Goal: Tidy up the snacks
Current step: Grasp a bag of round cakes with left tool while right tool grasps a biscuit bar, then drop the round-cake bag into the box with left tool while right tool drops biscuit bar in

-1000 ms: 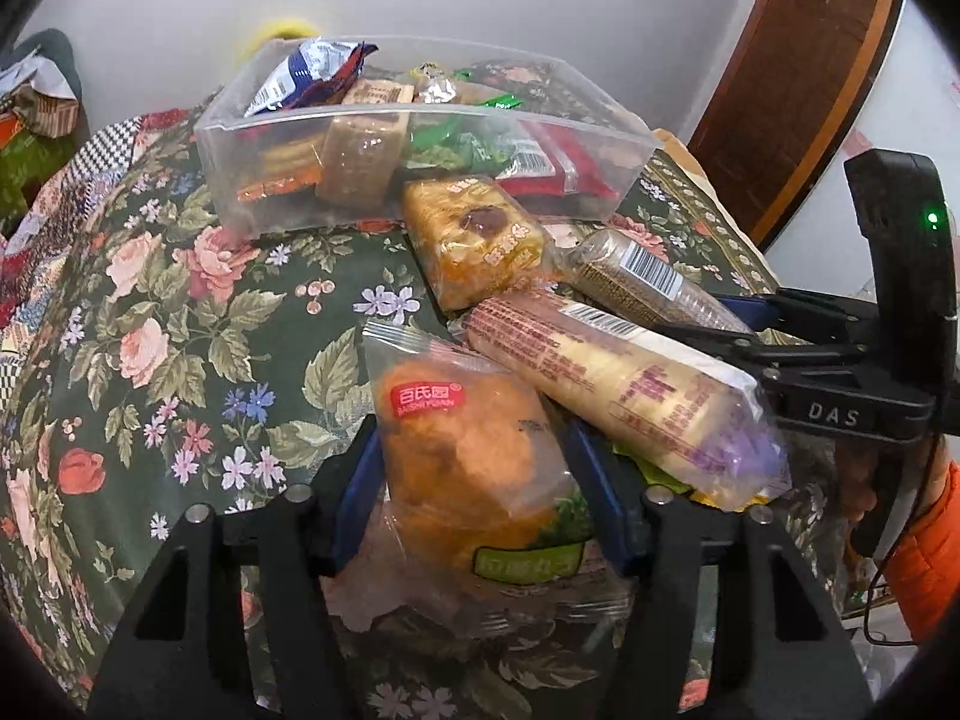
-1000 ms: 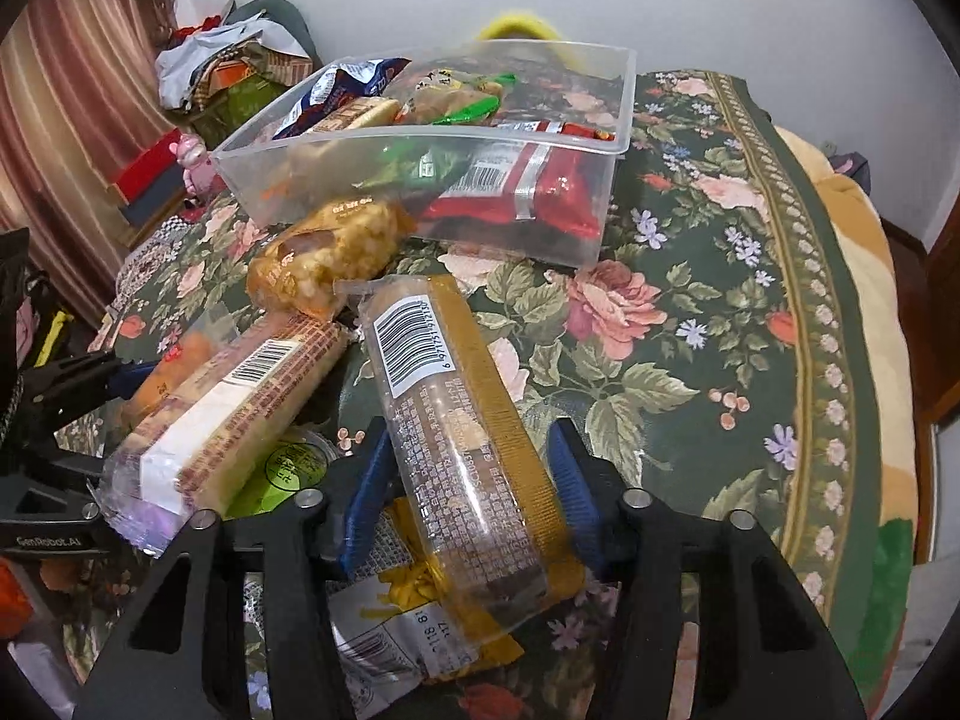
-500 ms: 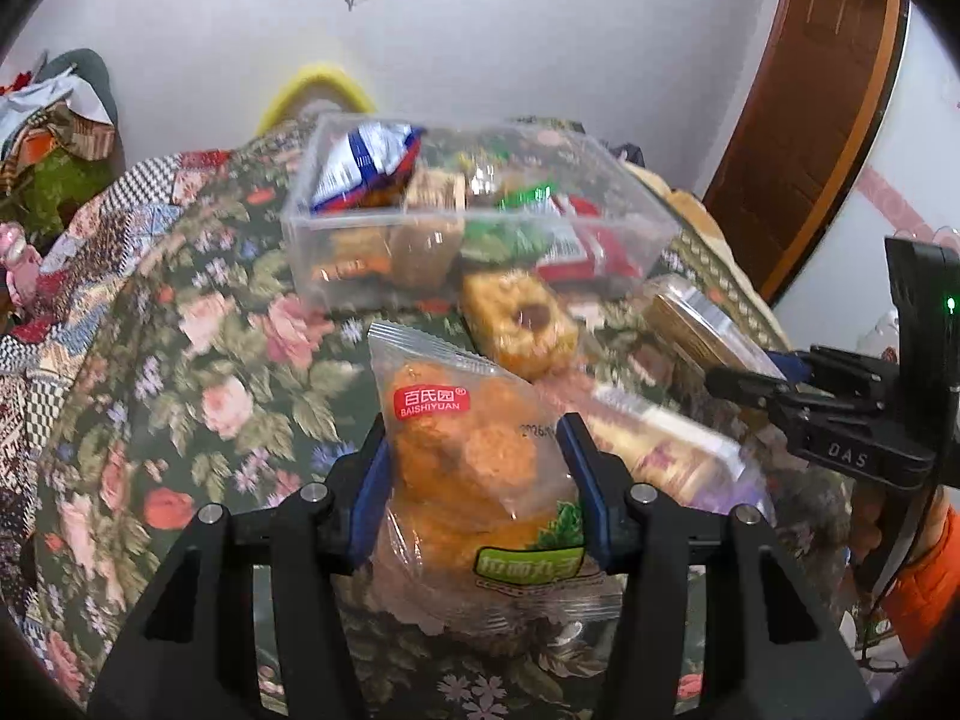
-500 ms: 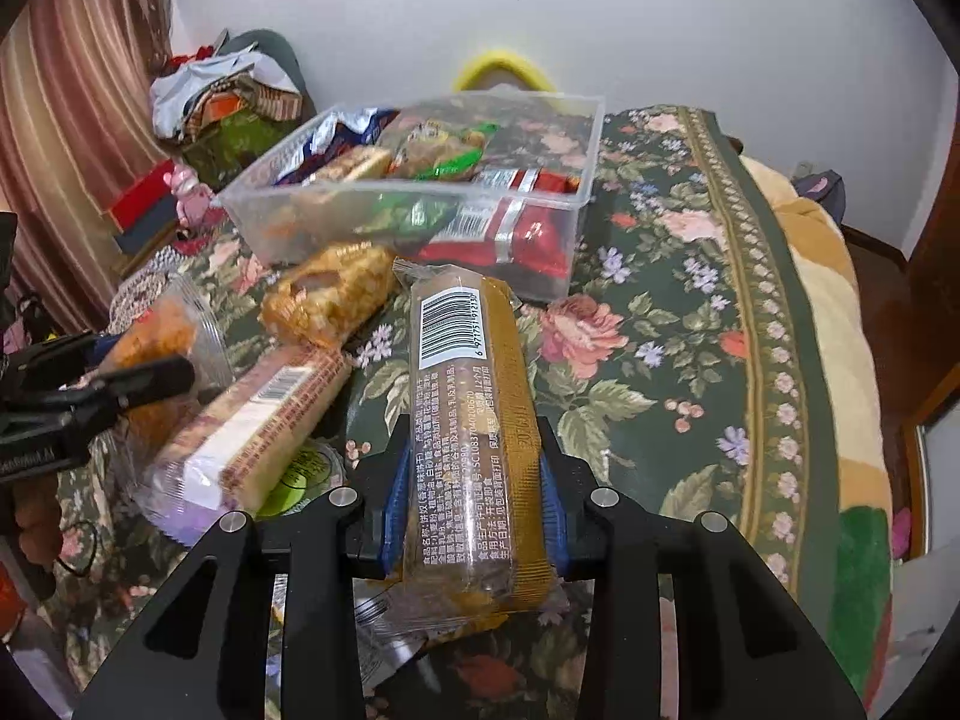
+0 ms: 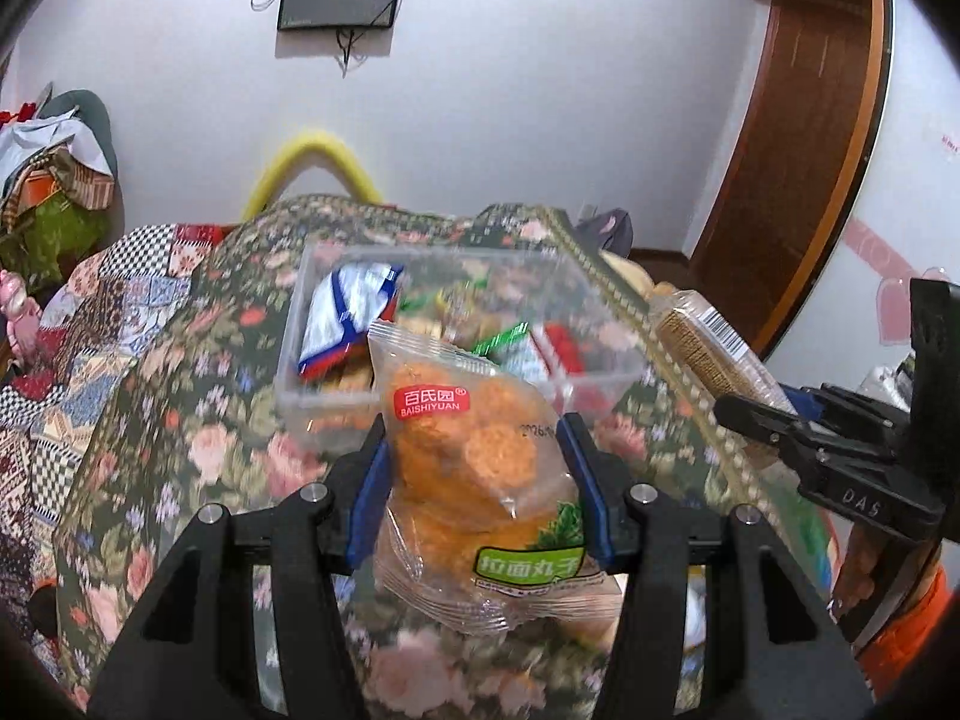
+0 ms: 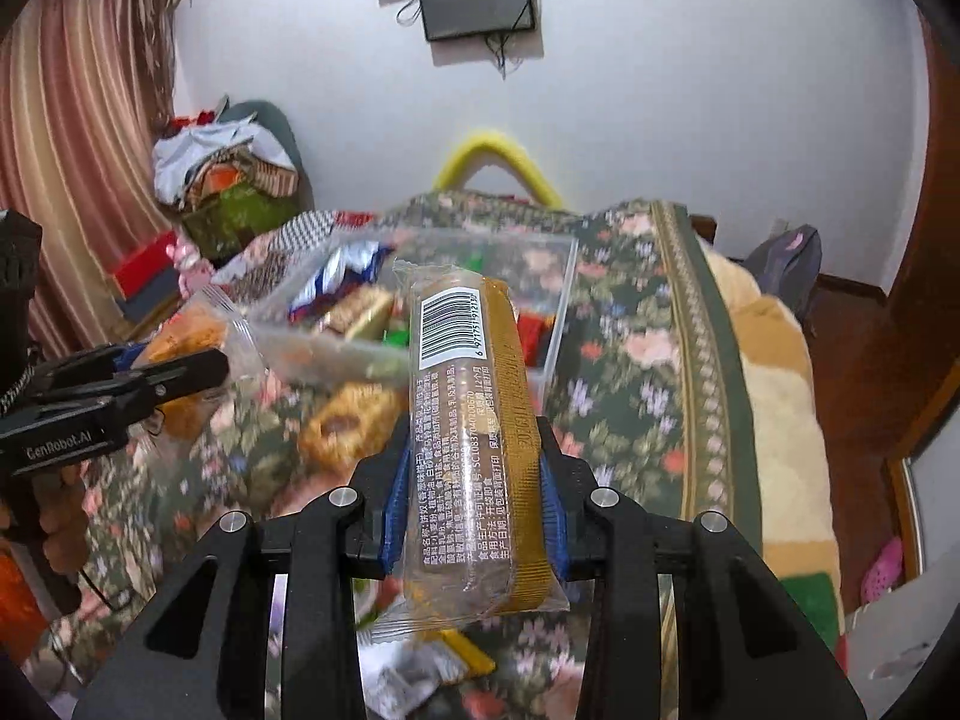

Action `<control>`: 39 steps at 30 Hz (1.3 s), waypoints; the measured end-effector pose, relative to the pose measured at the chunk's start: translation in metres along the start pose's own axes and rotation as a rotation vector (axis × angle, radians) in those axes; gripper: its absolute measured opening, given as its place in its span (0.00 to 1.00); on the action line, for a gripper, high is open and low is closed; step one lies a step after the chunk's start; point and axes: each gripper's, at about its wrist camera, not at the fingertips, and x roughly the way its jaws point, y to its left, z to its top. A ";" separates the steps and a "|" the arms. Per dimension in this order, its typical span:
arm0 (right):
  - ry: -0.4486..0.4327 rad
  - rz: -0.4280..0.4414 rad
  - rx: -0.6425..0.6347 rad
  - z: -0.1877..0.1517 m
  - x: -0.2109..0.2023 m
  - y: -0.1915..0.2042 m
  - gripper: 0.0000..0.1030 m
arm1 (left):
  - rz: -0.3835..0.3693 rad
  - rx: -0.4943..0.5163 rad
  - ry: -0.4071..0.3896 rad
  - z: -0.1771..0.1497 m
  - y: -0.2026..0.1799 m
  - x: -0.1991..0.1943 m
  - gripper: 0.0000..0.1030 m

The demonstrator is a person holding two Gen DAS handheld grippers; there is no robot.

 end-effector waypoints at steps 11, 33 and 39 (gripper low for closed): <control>-0.096 -0.017 0.011 0.042 0.003 -0.001 0.32 | -0.052 0.001 -0.031 0.050 -0.016 0.031 0.52; 0.033 -0.057 0.047 0.061 0.108 -0.017 0.33 | -0.002 -0.049 0.098 0.070 0.015 0.154 0.52; 0.061 -0.049 0.041 0.060 0.110 -0.016 0.31 | 0.002 -0.098 0.117 0.065 0.024 0.161 0.55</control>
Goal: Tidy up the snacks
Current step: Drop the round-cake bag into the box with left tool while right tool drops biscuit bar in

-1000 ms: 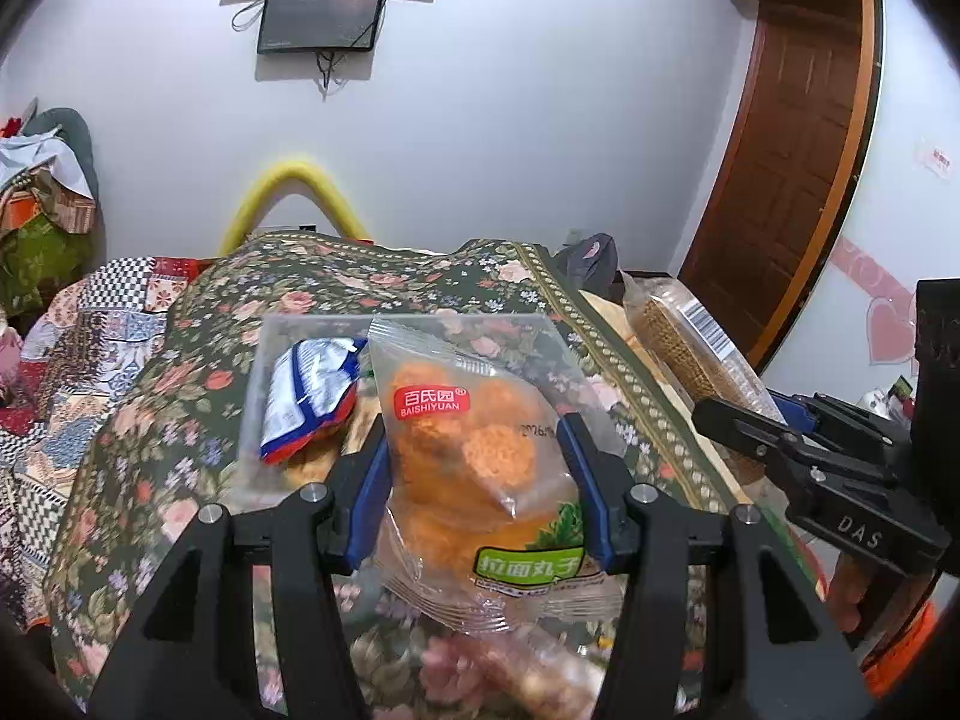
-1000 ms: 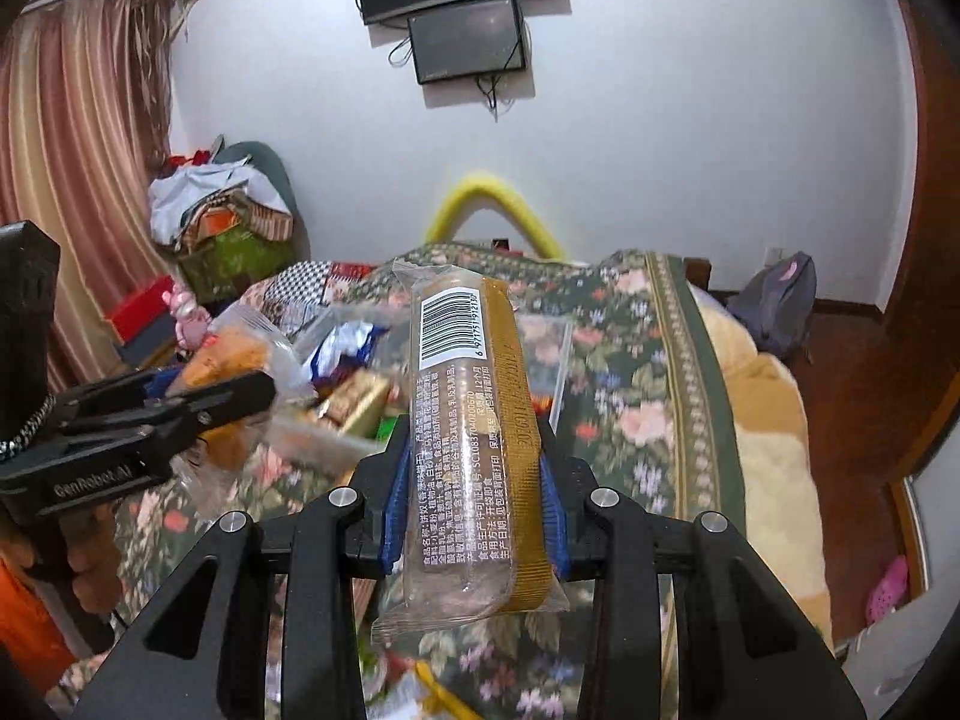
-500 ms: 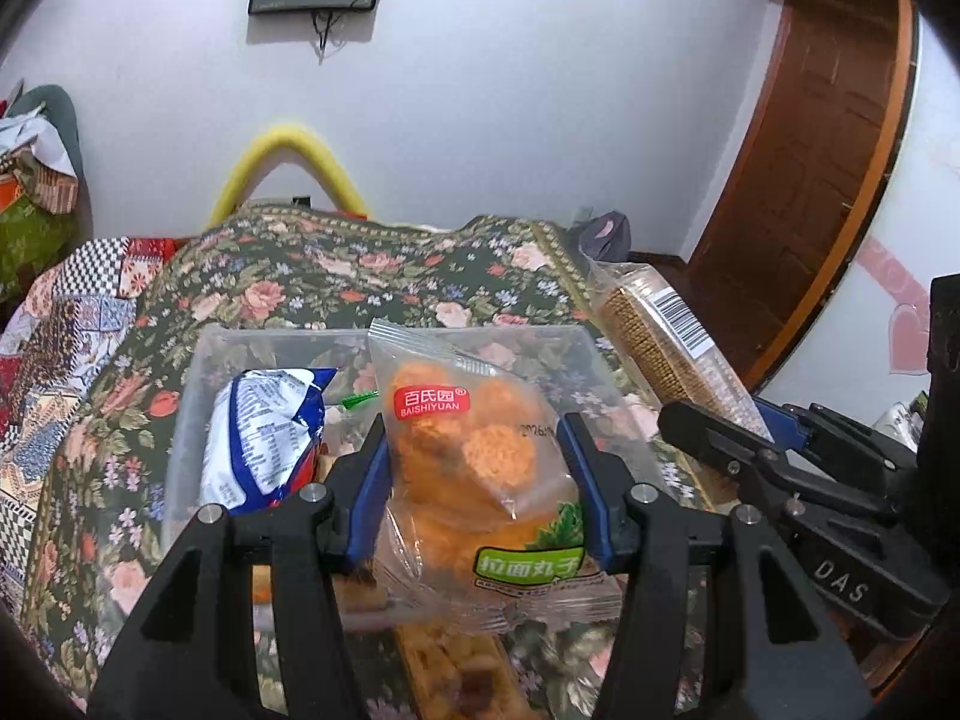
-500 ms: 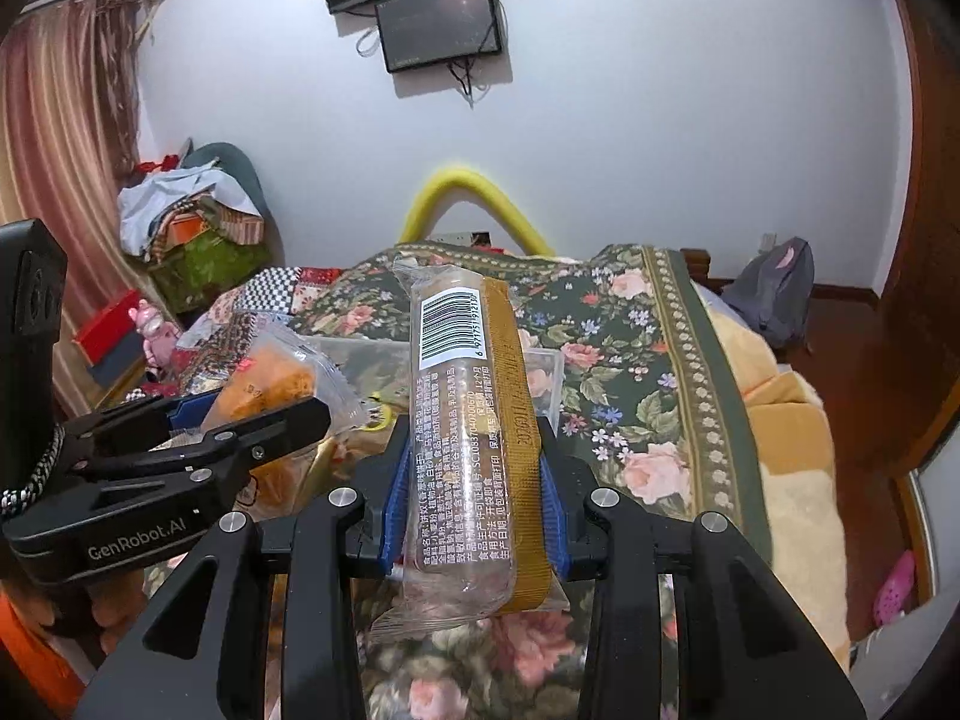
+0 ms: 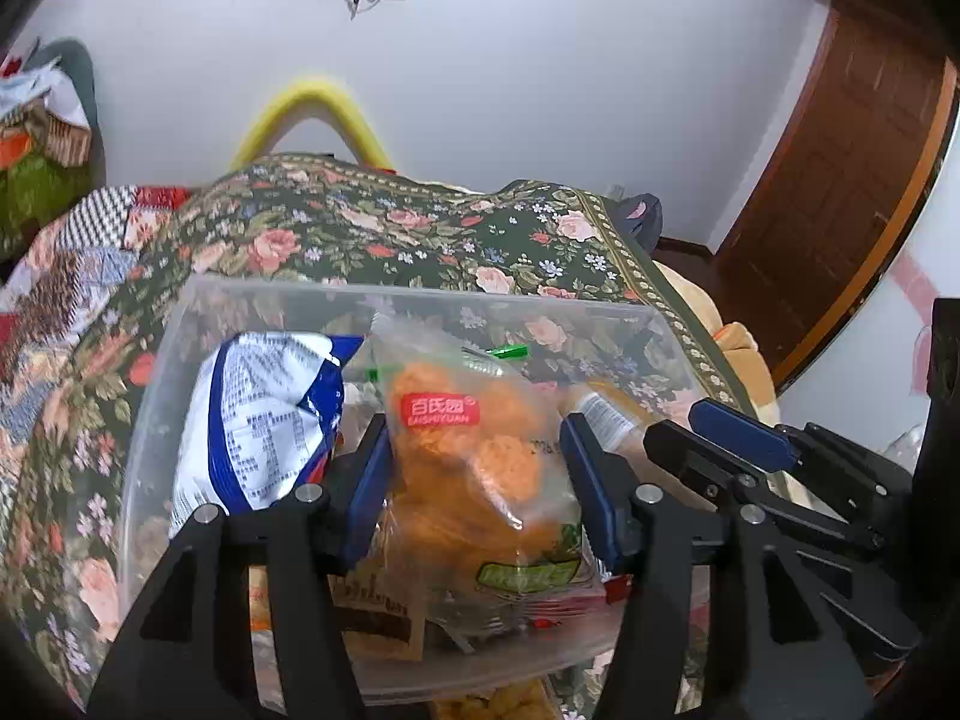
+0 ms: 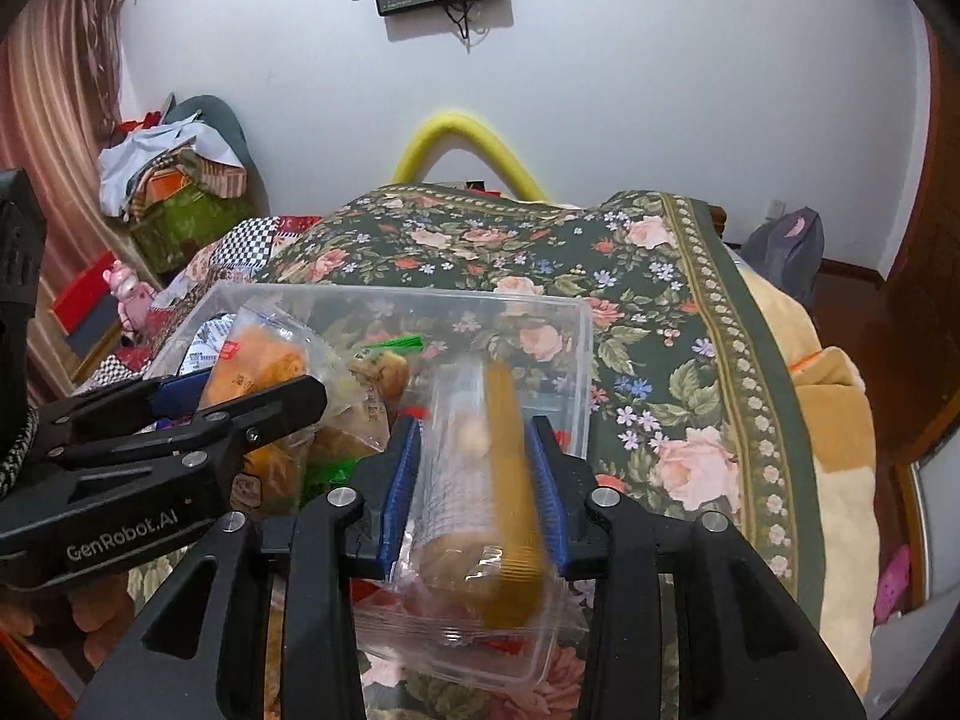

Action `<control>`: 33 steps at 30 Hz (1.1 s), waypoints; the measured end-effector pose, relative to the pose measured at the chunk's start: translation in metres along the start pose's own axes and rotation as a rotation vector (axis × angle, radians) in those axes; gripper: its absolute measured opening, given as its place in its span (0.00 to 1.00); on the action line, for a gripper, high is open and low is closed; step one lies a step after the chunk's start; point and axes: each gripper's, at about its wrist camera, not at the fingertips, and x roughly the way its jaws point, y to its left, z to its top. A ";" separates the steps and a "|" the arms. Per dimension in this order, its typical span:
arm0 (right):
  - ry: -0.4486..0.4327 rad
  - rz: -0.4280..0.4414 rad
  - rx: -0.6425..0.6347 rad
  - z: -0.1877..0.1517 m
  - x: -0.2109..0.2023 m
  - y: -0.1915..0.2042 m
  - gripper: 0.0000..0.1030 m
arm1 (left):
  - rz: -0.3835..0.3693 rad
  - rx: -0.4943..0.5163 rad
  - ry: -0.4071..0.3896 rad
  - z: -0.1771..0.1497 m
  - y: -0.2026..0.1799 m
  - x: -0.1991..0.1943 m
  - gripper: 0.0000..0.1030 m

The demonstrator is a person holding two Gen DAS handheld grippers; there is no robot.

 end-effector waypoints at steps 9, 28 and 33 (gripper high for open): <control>-0.002 0.013 -0.007 0.001 -0.023 -0.001 0.33 | 0.002 0.045 -0.007 -0.004 -0.013 -0.029 0.57; 0.009 0.006 -0.080 -0.063 -0.098 0.007 0.41 | -0.072 0.173 0.064 -0.090 -0.061 -0.107 0.65; 0.056 0.005 -0.085 -0.089 -0.105 0.006 0.42 | -0.044 0.183 0.158 -0.124 -0.064 -0.084 0.65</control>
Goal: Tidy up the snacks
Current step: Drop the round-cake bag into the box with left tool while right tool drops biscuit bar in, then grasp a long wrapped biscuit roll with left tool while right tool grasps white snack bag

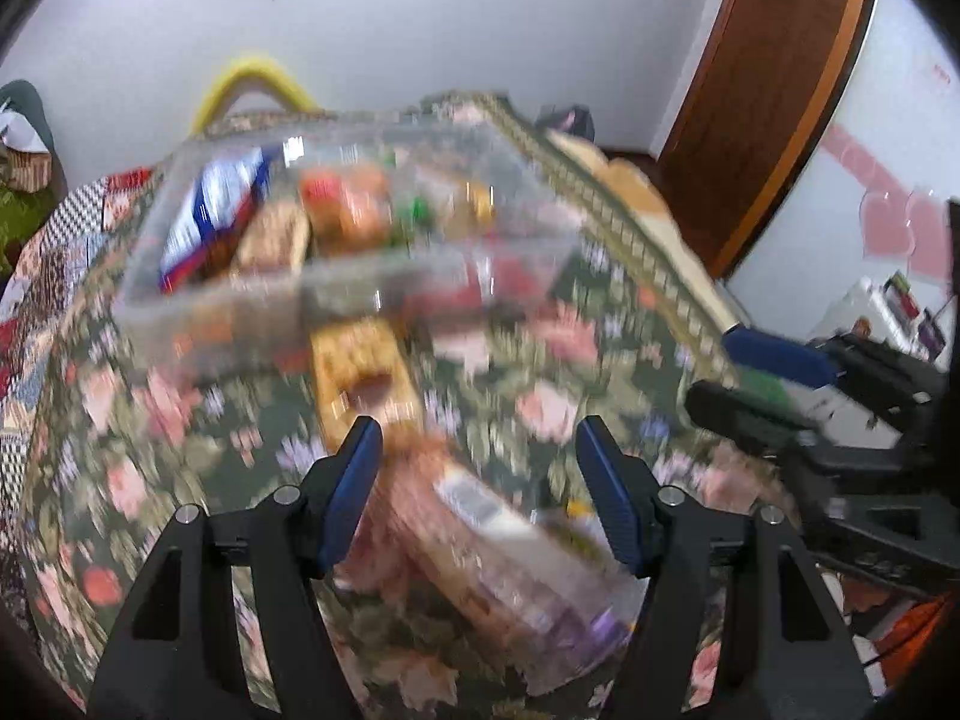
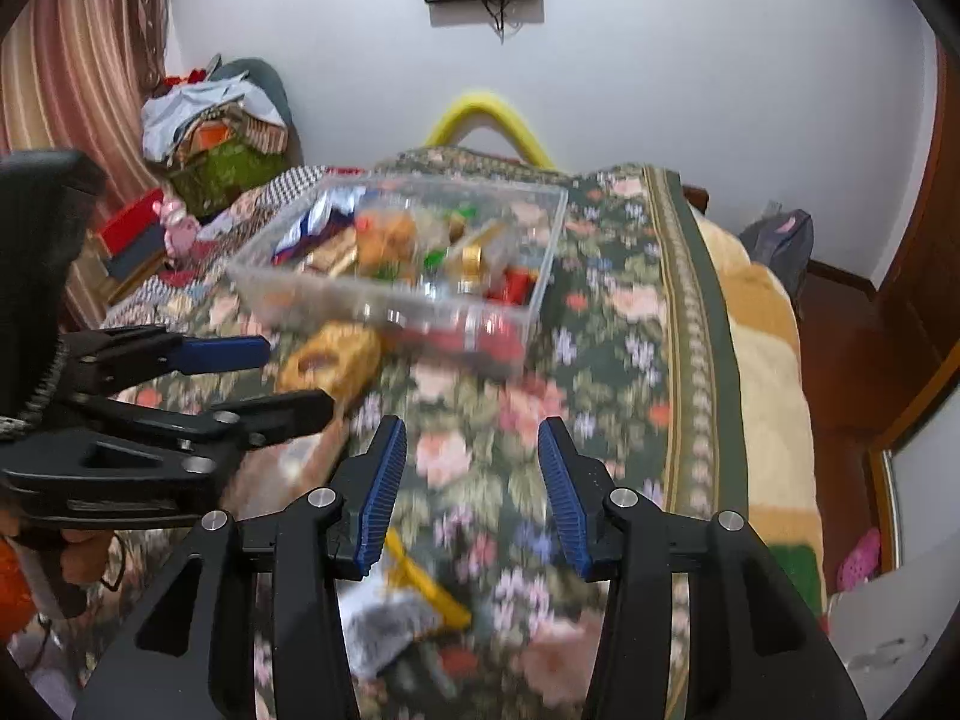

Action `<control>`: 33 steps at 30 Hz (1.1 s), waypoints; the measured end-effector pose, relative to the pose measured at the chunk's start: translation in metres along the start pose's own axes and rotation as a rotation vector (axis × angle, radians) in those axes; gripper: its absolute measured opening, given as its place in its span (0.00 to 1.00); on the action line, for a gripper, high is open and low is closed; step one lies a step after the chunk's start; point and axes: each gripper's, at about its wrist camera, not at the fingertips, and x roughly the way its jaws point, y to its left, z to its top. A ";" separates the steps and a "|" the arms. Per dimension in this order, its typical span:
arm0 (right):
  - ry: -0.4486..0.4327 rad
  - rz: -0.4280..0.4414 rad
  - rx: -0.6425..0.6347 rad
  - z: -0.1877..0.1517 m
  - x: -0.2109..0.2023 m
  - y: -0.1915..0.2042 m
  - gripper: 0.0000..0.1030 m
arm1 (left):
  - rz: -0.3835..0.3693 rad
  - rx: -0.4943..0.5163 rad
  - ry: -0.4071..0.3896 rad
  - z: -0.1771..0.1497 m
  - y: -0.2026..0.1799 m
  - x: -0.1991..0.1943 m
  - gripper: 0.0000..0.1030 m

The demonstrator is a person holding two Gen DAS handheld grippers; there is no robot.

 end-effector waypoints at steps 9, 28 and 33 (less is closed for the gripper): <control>0.064 0.061 0.032 -0.040 0.004 0.014 0.57 | 0.056 -0.030 0.038 -0.037 0.023 0.004 0.65; 0.145 0.130 0.234 -0.075 0.031 0.007 0.60 | 0.151 -0.003 -0.036 -0.077 0.029 0.008 0.48; 0.147 0.163 0.238 -0.075 0.033 0.016 0.39 | 0.122 -0.016 -0.044 -0.081 0.032 -0.002 0.44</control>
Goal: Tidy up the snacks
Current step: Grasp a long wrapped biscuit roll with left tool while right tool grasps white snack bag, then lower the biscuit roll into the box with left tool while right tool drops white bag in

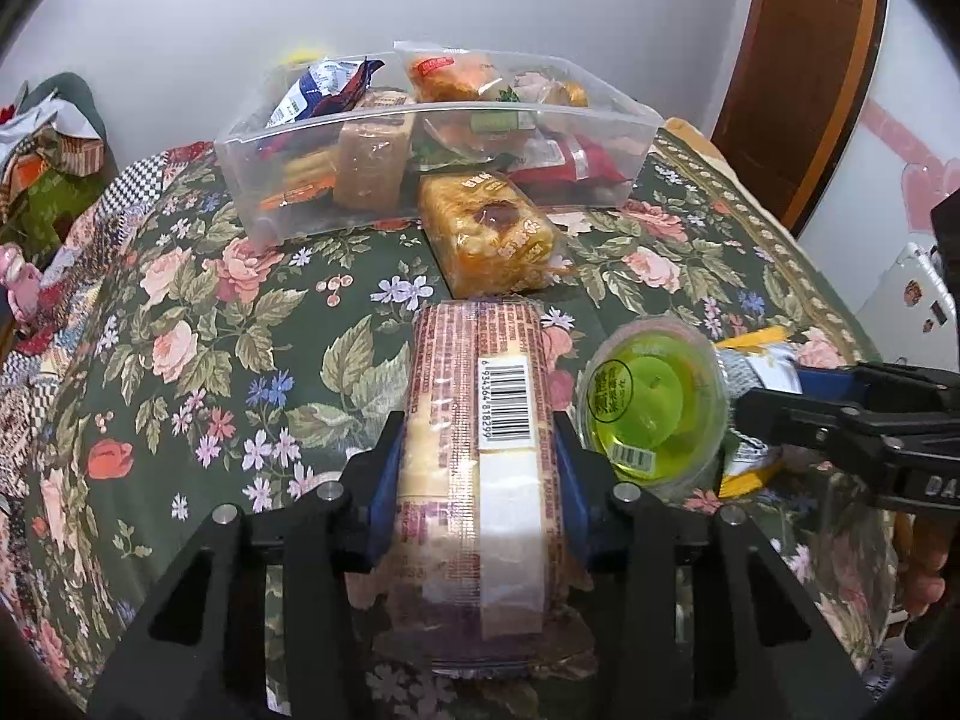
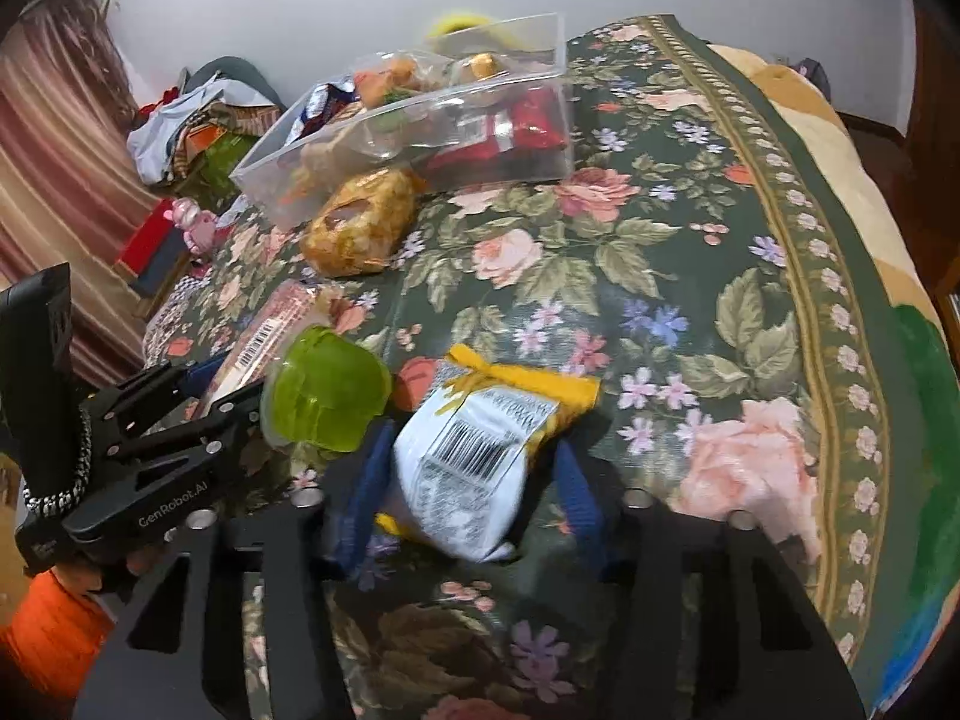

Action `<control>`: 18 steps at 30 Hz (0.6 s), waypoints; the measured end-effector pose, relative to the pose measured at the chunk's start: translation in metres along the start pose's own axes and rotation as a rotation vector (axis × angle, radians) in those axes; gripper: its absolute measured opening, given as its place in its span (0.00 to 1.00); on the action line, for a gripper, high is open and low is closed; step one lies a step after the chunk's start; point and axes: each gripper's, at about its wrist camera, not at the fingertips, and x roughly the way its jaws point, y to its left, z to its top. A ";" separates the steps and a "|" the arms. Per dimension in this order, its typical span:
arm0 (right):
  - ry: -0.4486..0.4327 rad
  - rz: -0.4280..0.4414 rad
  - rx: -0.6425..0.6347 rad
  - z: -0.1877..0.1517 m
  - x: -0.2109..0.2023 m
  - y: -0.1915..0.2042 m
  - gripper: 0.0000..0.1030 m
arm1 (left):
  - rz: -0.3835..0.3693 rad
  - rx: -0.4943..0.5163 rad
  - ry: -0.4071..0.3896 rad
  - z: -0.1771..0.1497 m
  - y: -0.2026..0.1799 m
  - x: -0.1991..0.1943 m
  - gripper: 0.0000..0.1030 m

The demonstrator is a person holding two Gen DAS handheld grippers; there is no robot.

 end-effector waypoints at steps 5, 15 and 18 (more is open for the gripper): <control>-0.020 -0.027 -0.031 0.001 -0.007 0.006 0.36 | -0.011 -0.006 -0.035 0.000 0.003 -0.017 0.44; -0.113 -0.057 -0.041 0.031 -0.032 0.003 0.36 | -0.025 -0.038 -0.131 0.031 0.011 -0.048 0.44; -0.151 -0.073 -0.055 0.043 -0.040 0.004 0.36 | -0.026 -0.053 -0.159 0.044 0.015 -0.053 0.44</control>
